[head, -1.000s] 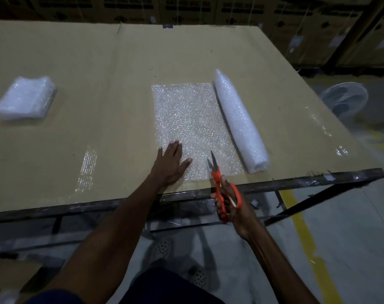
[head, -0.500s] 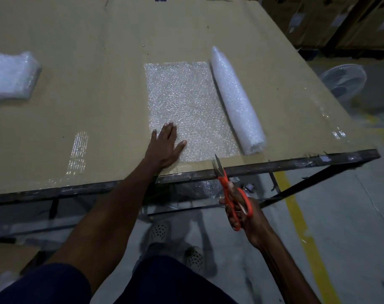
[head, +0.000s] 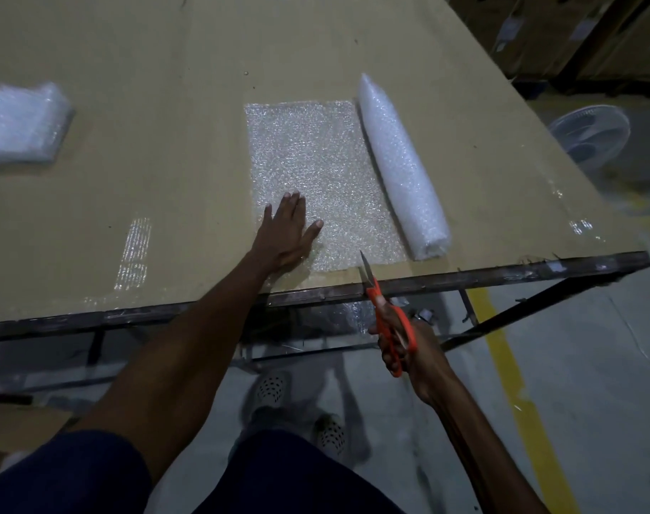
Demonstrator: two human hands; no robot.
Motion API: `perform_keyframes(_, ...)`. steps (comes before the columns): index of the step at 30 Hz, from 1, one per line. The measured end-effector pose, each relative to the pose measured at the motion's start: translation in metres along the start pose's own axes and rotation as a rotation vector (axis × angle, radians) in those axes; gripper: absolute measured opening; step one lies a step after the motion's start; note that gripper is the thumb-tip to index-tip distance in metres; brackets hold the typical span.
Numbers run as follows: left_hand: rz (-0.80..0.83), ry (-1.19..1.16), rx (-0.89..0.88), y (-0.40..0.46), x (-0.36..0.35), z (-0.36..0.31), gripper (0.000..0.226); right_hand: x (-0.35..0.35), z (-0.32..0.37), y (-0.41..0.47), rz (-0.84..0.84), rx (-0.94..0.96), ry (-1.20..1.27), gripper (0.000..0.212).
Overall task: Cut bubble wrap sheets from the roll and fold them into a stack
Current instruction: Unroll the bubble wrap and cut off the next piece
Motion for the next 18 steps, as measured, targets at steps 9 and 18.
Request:
perform_keyframes(9, 0.016, 0.017, -0.002, -0.003, -0.018, 0.002, 0.076, -0.006, 0.002, 0.006, -0.004, 0.013, 0.026, 0.069)
perform_keyframes(18, -0.007, 0.015, -0.010, -0.003, -0.020, 0.004, 0.076, -0.004, -0.003, 0.008, -0.045, -0.017, 0.029, 0.060)
Point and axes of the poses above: each hand's wrist, its own y-axis towards the middle knuckle, its own x-axis out of the back of the hand, z = x × y, the point moved 8 cm from there along y, towards the middle knuckle, and after that the axes turned 2 degrees about x, right-handed, at the moved point
